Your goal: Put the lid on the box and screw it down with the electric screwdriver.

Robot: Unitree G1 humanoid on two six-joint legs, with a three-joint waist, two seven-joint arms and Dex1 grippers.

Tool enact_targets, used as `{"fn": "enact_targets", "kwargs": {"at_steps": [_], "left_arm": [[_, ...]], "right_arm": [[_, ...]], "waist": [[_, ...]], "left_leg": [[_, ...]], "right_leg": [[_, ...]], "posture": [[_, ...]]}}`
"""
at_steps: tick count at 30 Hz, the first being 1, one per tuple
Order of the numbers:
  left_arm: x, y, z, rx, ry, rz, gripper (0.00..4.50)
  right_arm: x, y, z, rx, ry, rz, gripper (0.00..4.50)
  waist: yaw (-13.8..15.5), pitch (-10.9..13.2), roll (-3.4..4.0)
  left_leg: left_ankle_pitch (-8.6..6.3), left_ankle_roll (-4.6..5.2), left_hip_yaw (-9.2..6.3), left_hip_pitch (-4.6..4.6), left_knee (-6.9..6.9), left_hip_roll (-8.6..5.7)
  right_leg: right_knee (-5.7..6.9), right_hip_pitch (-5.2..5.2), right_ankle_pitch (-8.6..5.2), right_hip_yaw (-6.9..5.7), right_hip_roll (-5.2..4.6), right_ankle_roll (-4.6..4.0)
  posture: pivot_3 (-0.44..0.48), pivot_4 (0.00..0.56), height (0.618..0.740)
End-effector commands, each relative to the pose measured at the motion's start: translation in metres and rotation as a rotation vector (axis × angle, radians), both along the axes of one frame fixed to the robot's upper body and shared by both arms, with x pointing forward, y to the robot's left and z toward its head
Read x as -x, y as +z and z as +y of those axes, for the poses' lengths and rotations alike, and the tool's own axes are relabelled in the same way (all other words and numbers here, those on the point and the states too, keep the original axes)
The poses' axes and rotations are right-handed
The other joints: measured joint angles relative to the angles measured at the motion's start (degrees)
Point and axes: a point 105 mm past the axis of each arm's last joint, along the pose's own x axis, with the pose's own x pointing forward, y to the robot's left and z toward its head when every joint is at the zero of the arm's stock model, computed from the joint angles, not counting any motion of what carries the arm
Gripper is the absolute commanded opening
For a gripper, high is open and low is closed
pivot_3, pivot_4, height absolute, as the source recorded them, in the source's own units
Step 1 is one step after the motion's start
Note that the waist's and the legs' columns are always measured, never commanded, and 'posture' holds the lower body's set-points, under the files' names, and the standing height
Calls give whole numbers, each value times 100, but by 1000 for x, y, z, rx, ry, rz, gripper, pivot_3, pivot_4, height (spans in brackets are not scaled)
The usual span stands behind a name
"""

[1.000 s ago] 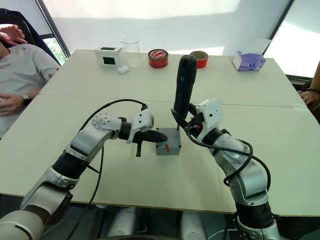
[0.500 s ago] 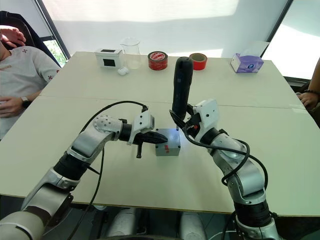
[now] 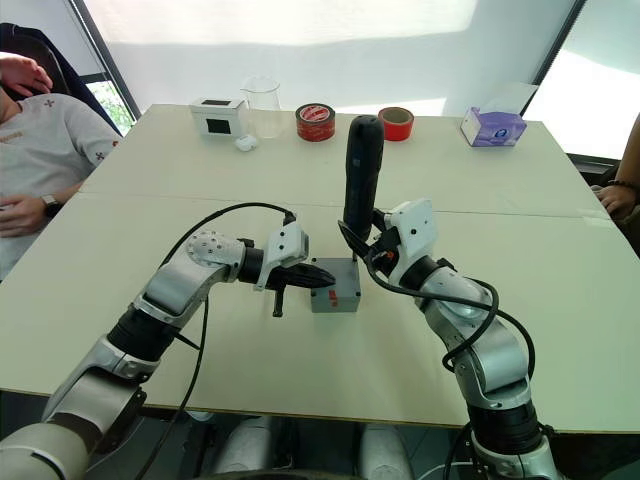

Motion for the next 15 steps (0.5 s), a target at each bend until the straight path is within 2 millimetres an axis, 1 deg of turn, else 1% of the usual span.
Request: {"fn": "enact_targets", "kwargs": {"at_steps": [1,4,6,7,8,10,11,13,14,15], "left_arm": [[1,-5,-1,-12,1,8,0],[0,-5,-1,-13,9,19,0],[0,-5,0,-15,11,28,0],[-2,-2,0,5,23,24,0],[-3,1,0,20,31,20,0],[-9,14,-1,100,68,35,0],[-13,23,-2,144,97,31,0],[-18,37,-1,219,141,41,0],[-24,46,1,265,180,32,0],[-27,57,4,307,201,18,0]], "right_arm": [[1,-24,4,8,56,136,1796],[-1,0,0,13,73,85,1796],[-2,9,-2,12,75,80,1796],[-3,28,-4,14,82,33,1796],[-4,41,-6,17,88,0,1796],[-4,75,-11,4,118,-44,1796],[-5,86,-14,-2,120,-53,1796],[-7,102,-20,-25,109,-54,1796],[-11,111,-27,-59,87,-42,1796],[-16,117,-37,-91,57,6,1796]], "waist": [[-8,1,2],[-11,5,7],[-13,11,17],[-7,11,17],[-10,16,26],[-5,44,53],[-6,60,63],[-4,75,69],[-2,76,69],[0,76,67]], "left_leg": [[0,0,-1,0,-1,0],[0,0,-1,-6,-4,-1],[0,0,-1,-13,-5,-1],[0,0,-1,-19,-5,-2],[0,0,-2,-25,-5,-2],[1,0,-4,-54,-5,-10],[2,1,-4,-65,-3,-16],[4,3,-4,-97,5,-20],[6,4,-5,-119,9,-19],[6,4,-6,-126,9,-19]], "right_leg": [[-1,-1,0,0,-1,0],[-2,-2,0,0,-4,-1],[-2,-8,0,-1,-6,-2],[-2,-12,0,-1,-7,-2],[-2,-17,0,-3,-8,-2],[0,-44,2,-5,-18,-5],[5,-56,2,-5,-24,-5],[10,-87,6,-5,-25,-6],[13,-107,8,-9,-24,-3],[13,-113,8,-12,-24,-3]], "posture": [[0,150,715],[0,150,715],[0,150,715],[0,150,715],[0,150,715],[0,150,715],[0,150,715],[0,150,715],[0,150,715],[0,150,715]]}}
